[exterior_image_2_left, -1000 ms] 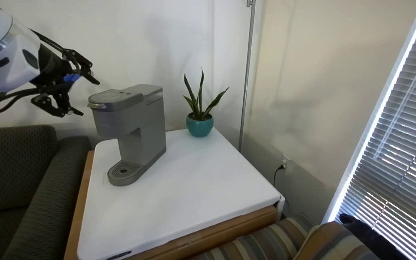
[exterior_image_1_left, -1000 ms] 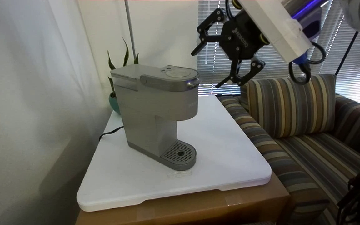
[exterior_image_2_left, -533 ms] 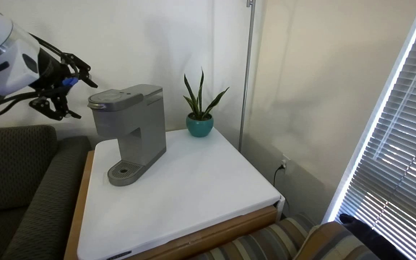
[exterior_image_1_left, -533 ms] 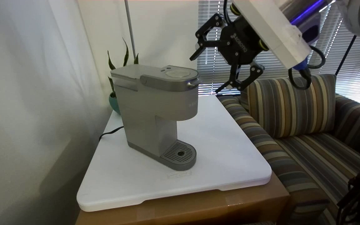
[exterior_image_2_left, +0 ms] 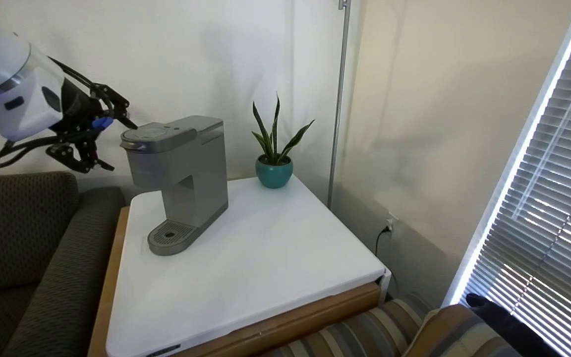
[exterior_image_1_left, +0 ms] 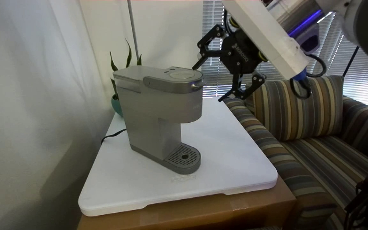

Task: Open the grey coffee maker

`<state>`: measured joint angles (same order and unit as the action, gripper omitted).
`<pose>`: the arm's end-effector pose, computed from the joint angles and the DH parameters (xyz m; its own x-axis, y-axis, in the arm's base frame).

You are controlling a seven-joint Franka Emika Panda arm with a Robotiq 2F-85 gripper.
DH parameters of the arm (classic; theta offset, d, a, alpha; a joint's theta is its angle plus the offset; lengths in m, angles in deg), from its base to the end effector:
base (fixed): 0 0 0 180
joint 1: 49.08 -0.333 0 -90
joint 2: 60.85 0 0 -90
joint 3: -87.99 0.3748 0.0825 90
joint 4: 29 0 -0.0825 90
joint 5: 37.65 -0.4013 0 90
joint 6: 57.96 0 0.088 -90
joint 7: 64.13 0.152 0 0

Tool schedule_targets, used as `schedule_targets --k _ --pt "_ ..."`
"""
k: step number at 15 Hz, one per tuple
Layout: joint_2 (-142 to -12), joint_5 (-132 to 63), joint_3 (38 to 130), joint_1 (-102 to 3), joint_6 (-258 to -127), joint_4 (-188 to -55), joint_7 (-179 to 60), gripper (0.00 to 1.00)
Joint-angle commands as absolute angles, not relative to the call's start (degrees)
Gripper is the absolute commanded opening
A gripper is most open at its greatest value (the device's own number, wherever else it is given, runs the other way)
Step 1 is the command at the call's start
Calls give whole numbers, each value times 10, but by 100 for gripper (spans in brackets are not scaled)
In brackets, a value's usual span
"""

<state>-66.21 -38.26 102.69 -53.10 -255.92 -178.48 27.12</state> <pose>0.5031 0.1687 0.3211 0.2954 -0.9544 -0.0432 -0.7046 -0.1871 -0.6845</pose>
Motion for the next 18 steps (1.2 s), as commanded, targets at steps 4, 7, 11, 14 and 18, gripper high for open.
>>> schedule_targets --k 4,7,11,14,18 --pt "-695 -383 1018 -530 -2559 -1752 259 71" --pt "-696 -384 1013 -532 -2559 -1746 256 54" --pt "-699 -384 1011 -533 -2559 -1741 255 26" --pt "-697 -383 1011 -533 -2560 -1738 255 8" --pt "-694 -386 1009 -538 -2559 -1737 242 6"
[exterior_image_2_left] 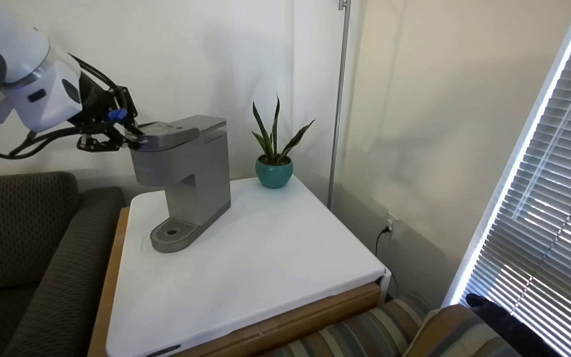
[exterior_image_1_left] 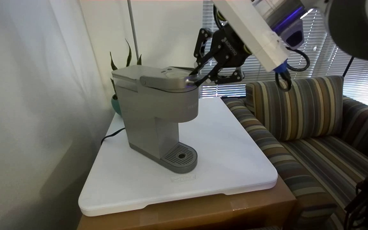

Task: Open the grey coffee maker

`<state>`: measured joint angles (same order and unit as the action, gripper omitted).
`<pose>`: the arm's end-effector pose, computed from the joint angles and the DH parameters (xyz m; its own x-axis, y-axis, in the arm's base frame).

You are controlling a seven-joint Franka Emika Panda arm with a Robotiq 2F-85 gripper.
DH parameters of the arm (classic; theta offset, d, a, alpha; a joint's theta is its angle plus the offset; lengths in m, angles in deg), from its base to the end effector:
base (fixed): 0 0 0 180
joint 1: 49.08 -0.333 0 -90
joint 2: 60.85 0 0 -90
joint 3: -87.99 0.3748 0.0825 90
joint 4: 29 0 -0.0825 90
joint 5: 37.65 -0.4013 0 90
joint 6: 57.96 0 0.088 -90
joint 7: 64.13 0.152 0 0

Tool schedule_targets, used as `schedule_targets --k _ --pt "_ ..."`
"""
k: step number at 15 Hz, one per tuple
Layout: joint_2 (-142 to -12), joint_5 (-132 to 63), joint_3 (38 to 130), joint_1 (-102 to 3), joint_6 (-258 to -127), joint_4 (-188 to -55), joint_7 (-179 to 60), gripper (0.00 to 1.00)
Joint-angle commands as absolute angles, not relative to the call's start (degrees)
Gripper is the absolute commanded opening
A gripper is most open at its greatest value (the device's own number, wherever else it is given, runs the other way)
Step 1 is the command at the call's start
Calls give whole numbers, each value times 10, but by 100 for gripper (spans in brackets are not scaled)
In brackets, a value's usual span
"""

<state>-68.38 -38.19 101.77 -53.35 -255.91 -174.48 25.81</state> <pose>0.5295 0.1702 0.3302 0.3005 -0.9532 -0.0348 -0.6802 -0.1886 -0.7084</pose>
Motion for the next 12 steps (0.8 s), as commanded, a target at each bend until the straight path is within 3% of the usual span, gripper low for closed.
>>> schedule_targets --k 1,12 --pt "-692 -388 1007 -539 -2559 -1738 238 6" --pt "-637 -471 995 -553 -2558 -1791 121 6"
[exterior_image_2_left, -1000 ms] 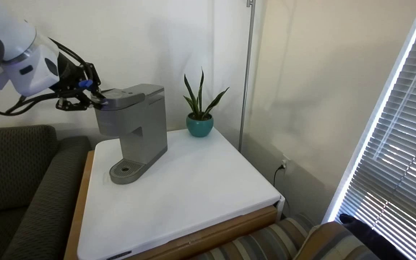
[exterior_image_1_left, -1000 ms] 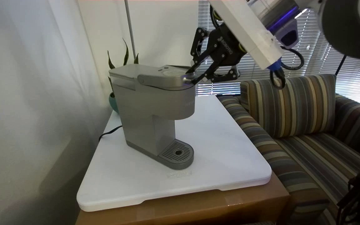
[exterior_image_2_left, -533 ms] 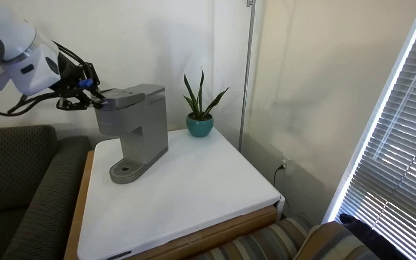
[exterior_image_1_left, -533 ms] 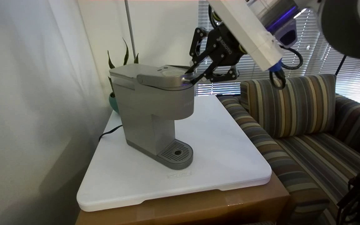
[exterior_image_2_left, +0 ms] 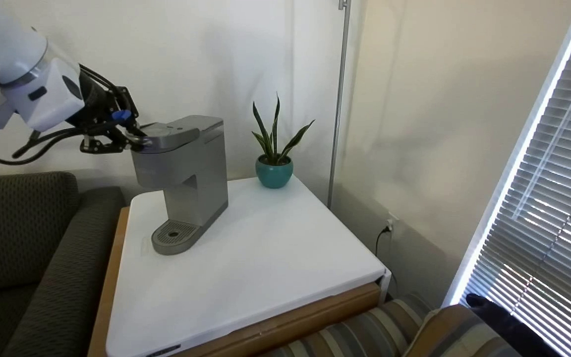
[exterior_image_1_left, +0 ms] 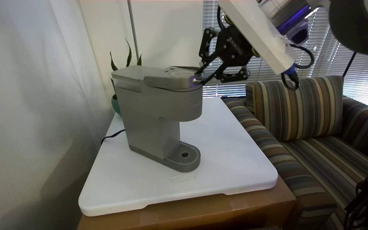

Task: Open the grey coffee maker

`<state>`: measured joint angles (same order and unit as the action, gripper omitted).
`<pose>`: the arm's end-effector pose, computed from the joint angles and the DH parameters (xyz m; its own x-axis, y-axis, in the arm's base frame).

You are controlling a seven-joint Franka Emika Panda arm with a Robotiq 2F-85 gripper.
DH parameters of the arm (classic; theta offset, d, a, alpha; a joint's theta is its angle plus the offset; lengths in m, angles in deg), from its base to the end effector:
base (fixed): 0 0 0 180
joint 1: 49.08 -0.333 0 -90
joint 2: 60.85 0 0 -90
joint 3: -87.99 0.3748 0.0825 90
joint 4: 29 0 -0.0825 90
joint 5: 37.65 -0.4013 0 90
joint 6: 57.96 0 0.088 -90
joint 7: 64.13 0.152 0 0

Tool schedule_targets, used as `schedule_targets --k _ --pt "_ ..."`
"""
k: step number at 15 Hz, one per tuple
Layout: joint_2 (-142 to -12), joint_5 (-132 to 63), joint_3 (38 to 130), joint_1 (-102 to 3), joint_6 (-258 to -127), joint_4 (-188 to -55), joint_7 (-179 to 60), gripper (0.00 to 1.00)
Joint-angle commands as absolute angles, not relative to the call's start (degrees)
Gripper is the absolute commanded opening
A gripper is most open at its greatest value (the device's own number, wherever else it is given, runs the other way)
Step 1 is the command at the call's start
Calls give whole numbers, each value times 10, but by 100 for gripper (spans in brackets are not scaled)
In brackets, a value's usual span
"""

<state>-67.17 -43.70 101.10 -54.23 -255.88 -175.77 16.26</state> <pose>0.5243 0.1578 0.3311 0.3351 -0.9411 0.0454 -0.6574 -0.2681 -0.7042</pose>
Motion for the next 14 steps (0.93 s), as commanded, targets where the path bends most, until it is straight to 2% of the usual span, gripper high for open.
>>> schedule_targets --k 1,8,11,14 --pt "-634 -480 995 -555 -2558 -1794 109 6" --pt "-632 -559 980 -587 -2559 -1795 5 6" --pt "-622 -584 971 -593 -2527 -1776 -48 6" --pt "-598 -564 974 -577 -2430 -1746 -62 6"
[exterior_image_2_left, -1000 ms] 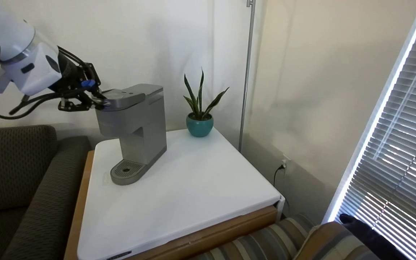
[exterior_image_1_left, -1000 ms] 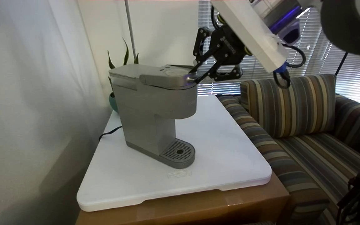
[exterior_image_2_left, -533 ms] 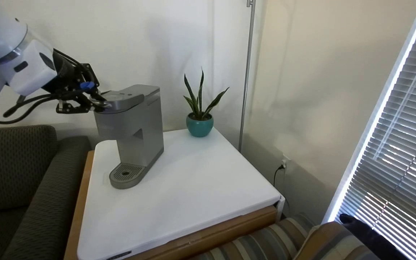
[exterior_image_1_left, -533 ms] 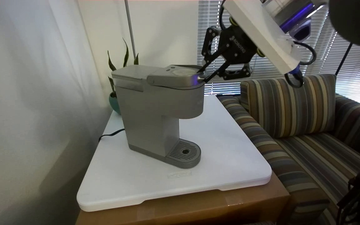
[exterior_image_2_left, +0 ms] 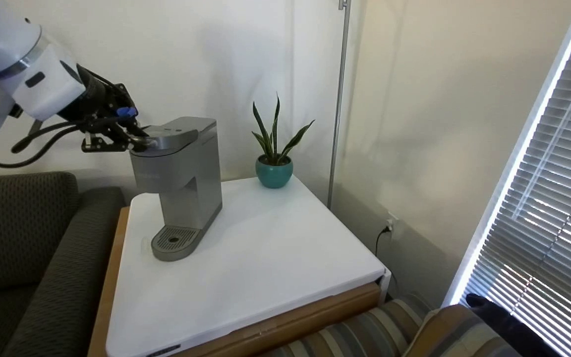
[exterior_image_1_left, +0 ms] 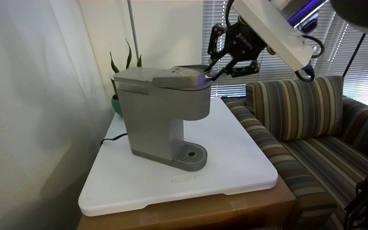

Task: Open the grey coffee maker

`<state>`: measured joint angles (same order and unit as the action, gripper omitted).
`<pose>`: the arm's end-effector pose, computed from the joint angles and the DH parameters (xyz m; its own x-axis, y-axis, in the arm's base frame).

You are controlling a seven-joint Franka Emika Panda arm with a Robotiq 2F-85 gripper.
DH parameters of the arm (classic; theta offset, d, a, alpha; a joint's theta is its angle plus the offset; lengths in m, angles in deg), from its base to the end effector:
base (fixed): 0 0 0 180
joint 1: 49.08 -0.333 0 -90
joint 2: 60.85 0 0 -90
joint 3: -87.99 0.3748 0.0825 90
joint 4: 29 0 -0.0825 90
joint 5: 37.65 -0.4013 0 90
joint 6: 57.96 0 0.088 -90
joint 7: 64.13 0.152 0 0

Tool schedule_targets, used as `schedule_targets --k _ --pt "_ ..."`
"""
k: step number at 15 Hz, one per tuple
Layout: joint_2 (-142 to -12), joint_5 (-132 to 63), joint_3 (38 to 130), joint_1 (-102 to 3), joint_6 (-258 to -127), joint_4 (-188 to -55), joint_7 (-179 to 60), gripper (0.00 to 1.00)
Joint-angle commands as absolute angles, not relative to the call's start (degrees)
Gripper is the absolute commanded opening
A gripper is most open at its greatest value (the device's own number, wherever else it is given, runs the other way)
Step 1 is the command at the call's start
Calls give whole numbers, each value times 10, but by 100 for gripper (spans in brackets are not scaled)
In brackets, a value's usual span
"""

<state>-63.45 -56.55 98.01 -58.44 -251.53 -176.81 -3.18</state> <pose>0.5147 0.1393 0.3416 0.4063 -0.8974 0.1721 -0.6332 -0.4123 -0.6550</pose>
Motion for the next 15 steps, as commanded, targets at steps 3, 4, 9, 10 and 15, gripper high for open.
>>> schedule_targets --k 3,4,9,10,15 --pt "-577 -520 963 -568 -2312 -1707 -45 6" --pt "-571 -486 962 -560 -2276 -1691 -24 6" --pt "-576 -364 963 -556 -2126 -1601 61 6" --pt "-581 -358 966 -557 -2105 -1586 65 6" --pt "-599 -330 968 -563 -2034 -1520 74 6"
